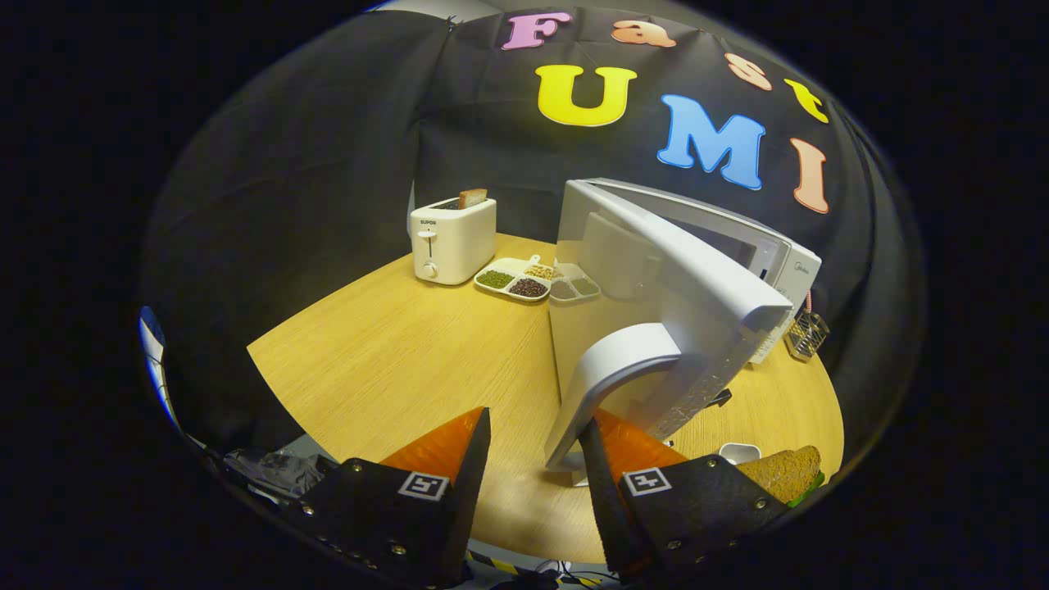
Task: Open the microwave, put the food inside, and close the microwave door.
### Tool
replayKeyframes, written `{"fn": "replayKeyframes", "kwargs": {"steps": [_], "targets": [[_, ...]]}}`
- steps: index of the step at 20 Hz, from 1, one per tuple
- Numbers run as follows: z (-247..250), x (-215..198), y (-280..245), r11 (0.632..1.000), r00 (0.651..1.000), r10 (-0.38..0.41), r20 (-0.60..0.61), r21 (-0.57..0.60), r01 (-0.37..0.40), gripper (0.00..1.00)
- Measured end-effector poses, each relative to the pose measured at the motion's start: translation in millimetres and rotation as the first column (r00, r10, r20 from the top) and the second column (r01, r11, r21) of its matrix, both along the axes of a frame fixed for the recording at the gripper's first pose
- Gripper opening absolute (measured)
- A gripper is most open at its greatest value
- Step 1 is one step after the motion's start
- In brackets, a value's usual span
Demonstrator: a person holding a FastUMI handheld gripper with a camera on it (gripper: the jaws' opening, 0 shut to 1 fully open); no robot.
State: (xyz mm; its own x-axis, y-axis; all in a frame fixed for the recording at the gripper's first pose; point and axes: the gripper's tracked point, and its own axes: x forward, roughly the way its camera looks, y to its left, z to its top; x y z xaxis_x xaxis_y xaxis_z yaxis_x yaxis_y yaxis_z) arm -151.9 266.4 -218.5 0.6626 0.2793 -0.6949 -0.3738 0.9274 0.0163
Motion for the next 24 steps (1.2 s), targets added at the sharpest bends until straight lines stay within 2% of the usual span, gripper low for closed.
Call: {"fn": "replayKeyframes", "kwargs": {"steps": [2,4,6,9,10,11,12,13,16,20,22,24], "targets": [[3,-6,0,1.0,1.0,0.013,-0.025,0.02,-0.013,0.63],[11,-20,10,0.992,0.996,0.049,-0.072,0.119,-0.04,0.63],[29,-35,33,0.958,0.988,0.138,-0.071,0.264,-0.115,0.63],[60,-40,33,0.909,0.971,0.24,0.014,0.349,-0.229,0.63],[72,-40,31,0.892,0.964,0.26,0.047,0.37,-0.259,0.65],[86,-41,25,0.88,0.959,0.272,0.081,0.383,-0.282,0.79],[98,-38,18,0.872,0.953,0.281,0.111,0.386,-0.302,0.86],[107,-38,10,0.867,0.951,0.282,0.131,0.389,-0.311,0.93],[145,-34,-14,0.831,0.951,0.263,0.164,0.461,-0.31,0.94],[177,-11,-74,0.833,0.964,0.175,0.199,0.492,-0.253,0.94],[181,3,-104,0.831,0.973,0.129,0.19,0.514,-0.21,0.93],[174,13,-136,0.845,0.981,0.089,0.174,0.508,-0.167,0.94]]}}
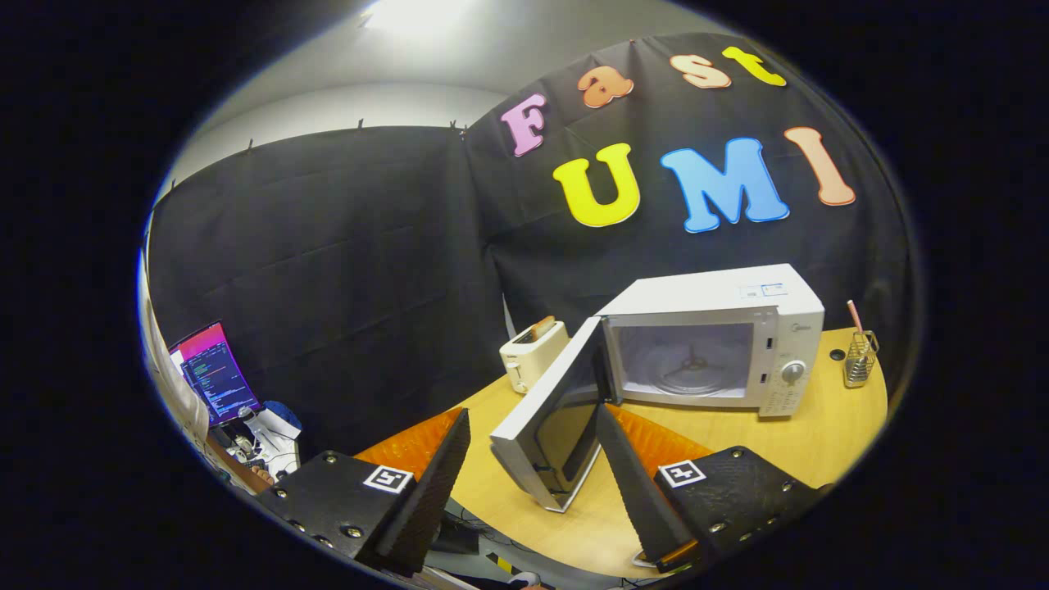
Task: Open the microwave, put the food inside, and close the microwave door.
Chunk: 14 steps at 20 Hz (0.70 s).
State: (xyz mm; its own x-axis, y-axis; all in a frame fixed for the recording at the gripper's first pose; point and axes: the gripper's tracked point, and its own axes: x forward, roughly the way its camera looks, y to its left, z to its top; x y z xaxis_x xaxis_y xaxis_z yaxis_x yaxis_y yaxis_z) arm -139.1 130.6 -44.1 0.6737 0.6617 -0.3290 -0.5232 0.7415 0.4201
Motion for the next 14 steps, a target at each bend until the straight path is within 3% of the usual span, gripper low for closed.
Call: {"fn": "replayKeyframes", "kwargs": {"steps": [7,14], "targets": [[-48,19,-92,0.992,0.982,-0.125,-0.144,-0.001,0.126,0.94],[-118,11,-144,0.98,0.918,-0.192,-0.348,-0.013,0.2,0.94]]}}
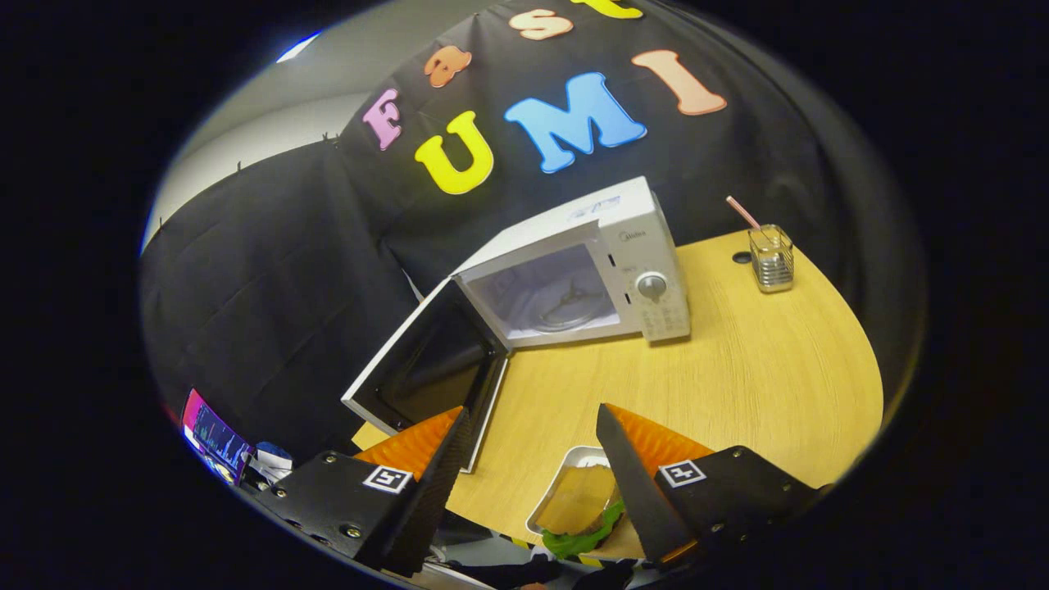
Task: Open the microwave, put the food inside, and close the microwave door.
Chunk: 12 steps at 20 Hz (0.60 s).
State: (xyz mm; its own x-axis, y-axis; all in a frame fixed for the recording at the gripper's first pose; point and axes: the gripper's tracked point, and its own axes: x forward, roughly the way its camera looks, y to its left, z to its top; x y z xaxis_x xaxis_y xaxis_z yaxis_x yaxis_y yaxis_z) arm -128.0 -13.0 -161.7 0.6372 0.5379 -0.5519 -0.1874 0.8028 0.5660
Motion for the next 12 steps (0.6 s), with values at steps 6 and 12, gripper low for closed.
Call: {"fn": "replayKeyframes", "kwargs": {"steps": [6,12], "targets": [[-61,-21,-17,1.0,0.984,-0.003,-0.176,-0.014,0.0,0.94],[-97,-46,-11,1.0,0.948,0.019,-0.318,0.02,-0.013,0.94]]}}
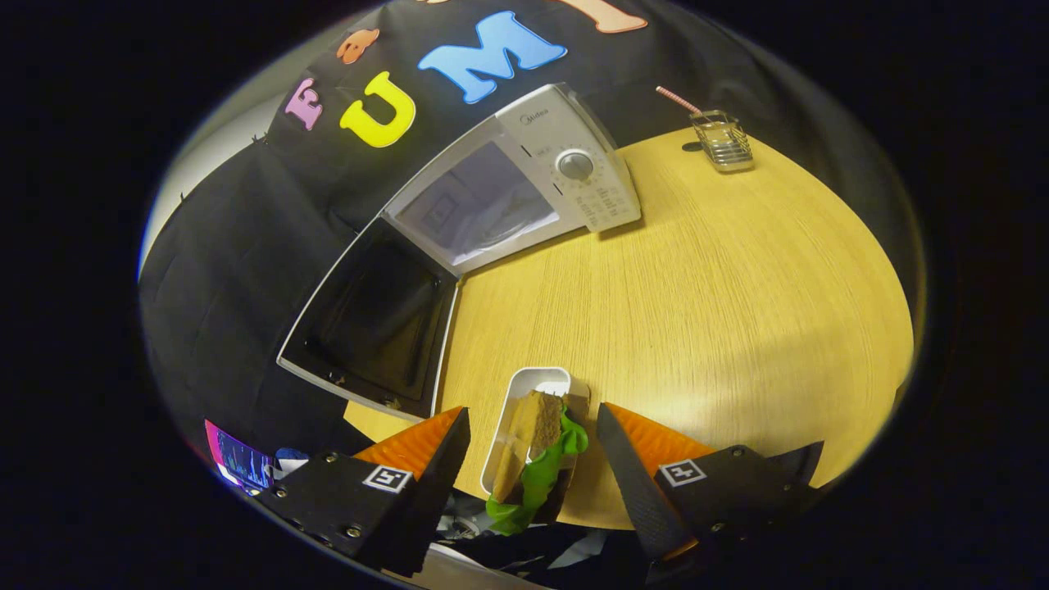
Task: Open the microwave, put the food inside, and close the microwave door.
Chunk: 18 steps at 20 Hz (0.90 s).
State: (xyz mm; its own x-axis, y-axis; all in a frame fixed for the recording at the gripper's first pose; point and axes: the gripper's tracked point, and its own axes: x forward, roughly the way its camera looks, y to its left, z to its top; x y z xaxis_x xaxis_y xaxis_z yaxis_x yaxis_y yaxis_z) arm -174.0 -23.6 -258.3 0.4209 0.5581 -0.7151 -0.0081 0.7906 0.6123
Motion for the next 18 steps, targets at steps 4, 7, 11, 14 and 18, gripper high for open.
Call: {"fn": "replayKeyframes", "kwargs": {"steps": [4,7,11,14,18], "targets": [[-16,-9,6,1.0,0.998,0.002,-0.07,-0.005,-0.002,0.93],[-17,-13,9,1.0,0.993,-0.019,-0.117,-0.003,0.018,0.54],[-11,-14,13,1.0,0.982,-0.019,-0.188,-0.007,0.018,0.28],[0,-11,19,0.999,0.985,0.003,-0.174,-0.045,-0.011,0.28],[19,1,22,0.998,0.991,-0.028,-0.134,-0.062,0.02,0.28]]}}
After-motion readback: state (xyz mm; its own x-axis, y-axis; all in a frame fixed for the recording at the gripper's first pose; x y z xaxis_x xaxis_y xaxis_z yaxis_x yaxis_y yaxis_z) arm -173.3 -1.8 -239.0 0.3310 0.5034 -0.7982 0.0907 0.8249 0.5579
